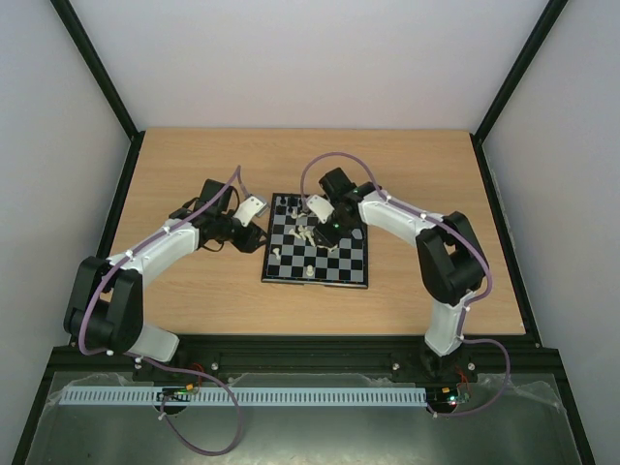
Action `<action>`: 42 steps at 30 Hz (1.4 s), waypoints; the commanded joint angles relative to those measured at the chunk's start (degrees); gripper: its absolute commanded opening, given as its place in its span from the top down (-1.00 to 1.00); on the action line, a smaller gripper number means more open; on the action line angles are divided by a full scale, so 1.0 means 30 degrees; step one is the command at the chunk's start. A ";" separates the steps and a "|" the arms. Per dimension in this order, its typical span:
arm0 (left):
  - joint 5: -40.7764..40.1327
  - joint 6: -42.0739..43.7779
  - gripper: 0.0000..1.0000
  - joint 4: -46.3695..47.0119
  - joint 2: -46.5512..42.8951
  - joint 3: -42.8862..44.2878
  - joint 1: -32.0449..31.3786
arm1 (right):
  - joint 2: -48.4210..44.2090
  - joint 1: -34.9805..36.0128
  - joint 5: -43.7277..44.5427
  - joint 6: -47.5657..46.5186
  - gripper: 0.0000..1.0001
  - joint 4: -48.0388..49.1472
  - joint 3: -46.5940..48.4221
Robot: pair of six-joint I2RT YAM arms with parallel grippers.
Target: Set up the chess pieces on the board
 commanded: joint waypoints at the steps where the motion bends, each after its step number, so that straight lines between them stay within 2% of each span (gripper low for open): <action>1: 0.0464 -0.0353 -0.08 0.0399 0.0016 -0.0275 0.0021 | 0.0116 0.0528 0.0285 -0.0403 0.34 -0.1310 -0.0511; 7: 0.0511 -0.0489 -0.08 0.0521 0.0034 -0.0308 0.0016 | 0.0424 0.0763 0.0930 0.0019 0.48 -0.1004 -0.0379; 12: 0.0534 -0.0490 -0.08 0.0548 -0.0084 -0.0438 0.0037 | 0.0812 0.0821 0.1588 0.0091 0.51 -0.0938 -0.0048; 21: 0.0552 -0.0519 -0.09 0.0572 -0.0148 -0.0514 0.0037 | 0.0921 0.0895 0.1486 0.0174 0.67 -0.0867 0.0015; 25: 0.0608 -0.0577 -0.09 0.0620 -0.0112 -0.0571 0.0012 | 0.0920 0.1054 0.1532 0.0120 0.57 -0.0766 0.0072; 29: 0.0618 -0.0607 -0.09 0.0594 -0.0134 -0.0543 0.0027 | 0.1083 0.1100 0.1563 0.0230 0.56 -0.0688 0.0321; 42: 0.0661 -0.0599 -0.10 0.0682 -0.0249 -0.0809 0.0037 | 0.0837 0.1118 0.1463 0.0120 0.84 -0.0828 0.0112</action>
